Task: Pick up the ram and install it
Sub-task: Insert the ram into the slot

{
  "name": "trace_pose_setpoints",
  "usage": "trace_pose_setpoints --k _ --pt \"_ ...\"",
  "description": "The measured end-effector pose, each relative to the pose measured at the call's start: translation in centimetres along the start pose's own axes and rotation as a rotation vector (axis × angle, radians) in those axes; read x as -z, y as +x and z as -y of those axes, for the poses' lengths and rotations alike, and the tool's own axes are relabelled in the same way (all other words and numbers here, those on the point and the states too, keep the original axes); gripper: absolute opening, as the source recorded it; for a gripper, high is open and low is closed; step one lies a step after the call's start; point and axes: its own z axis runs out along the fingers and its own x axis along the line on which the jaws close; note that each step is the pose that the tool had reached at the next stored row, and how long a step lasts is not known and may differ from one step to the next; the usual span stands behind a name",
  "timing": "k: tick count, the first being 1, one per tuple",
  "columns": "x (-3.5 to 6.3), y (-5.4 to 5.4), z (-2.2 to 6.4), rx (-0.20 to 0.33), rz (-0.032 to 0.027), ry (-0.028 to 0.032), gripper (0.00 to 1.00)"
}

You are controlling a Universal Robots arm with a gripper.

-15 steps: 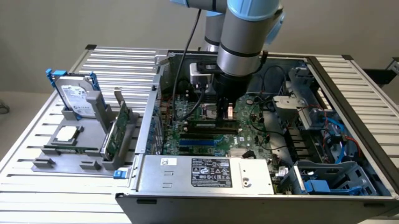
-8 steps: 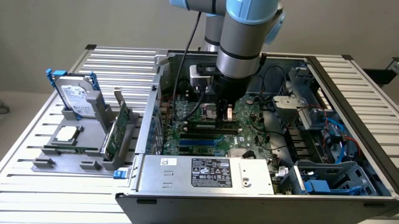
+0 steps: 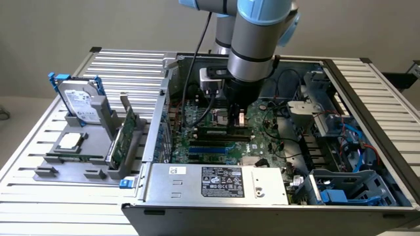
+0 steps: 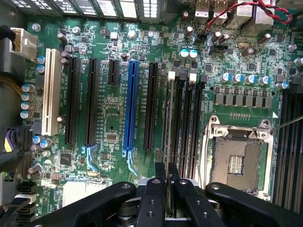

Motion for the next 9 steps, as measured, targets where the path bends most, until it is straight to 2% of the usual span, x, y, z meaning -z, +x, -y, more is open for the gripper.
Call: trace_pose_setpoints --k 9 --pt "-0.13 -0.03 -0.21 -0.013 0.0 0.0004 0.14"
